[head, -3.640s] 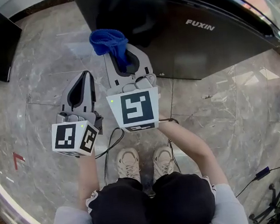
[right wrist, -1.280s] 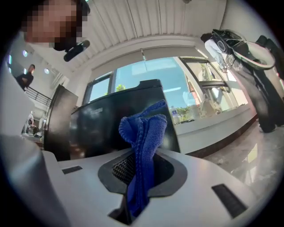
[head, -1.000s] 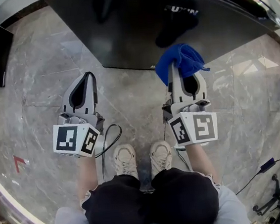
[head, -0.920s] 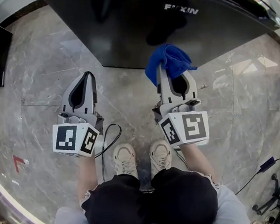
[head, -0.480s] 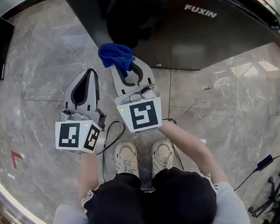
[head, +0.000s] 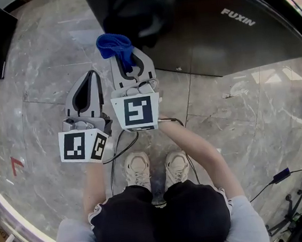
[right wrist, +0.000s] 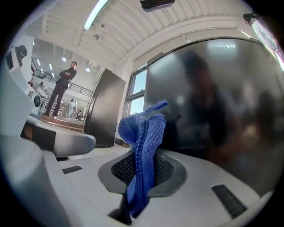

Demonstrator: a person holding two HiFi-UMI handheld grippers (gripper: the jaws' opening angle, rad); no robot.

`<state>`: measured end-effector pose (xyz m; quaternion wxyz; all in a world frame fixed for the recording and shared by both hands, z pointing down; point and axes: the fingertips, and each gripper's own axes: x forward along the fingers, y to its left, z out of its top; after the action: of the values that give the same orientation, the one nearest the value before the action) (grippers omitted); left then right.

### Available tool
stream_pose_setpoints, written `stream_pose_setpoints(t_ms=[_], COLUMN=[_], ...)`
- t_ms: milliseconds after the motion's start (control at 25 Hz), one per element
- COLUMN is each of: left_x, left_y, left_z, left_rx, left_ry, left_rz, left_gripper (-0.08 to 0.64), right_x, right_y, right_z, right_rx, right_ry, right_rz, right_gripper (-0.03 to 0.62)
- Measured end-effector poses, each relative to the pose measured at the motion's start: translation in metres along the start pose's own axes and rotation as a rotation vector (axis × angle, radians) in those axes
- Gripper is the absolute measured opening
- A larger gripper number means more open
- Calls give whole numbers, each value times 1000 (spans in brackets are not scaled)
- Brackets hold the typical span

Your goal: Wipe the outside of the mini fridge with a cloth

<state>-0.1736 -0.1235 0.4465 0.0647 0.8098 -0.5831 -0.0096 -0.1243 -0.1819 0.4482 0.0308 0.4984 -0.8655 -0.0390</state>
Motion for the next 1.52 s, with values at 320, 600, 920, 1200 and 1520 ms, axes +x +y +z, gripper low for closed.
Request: stream_pose_setpoints(t_ms=[320,600,920,1200,1520], left_x=[4,4,4,4,3], left_y=[-7,-13,-26,-35,-33], left_z=[-5,-6,-3,-6,-7], left_rx=[-9,-11,-8,-8,-2], left_ry=[17,20,15,24,31], left_rz=[-22,-28,-54,-72,-68], left_gripper=[5,5,5,5,5], right_x=[-1,-22,-57,-97,-139], right_y=[-1,-26,-70,-114,-170], right_z=[2,9,5,-16,-21], right_rx=[7,24,82,40,32], right_ry=[7,-21,-42,62,79], right_rz=[5,-59,-174,-272,-407], right_gripper=[75,75,75,75,75])
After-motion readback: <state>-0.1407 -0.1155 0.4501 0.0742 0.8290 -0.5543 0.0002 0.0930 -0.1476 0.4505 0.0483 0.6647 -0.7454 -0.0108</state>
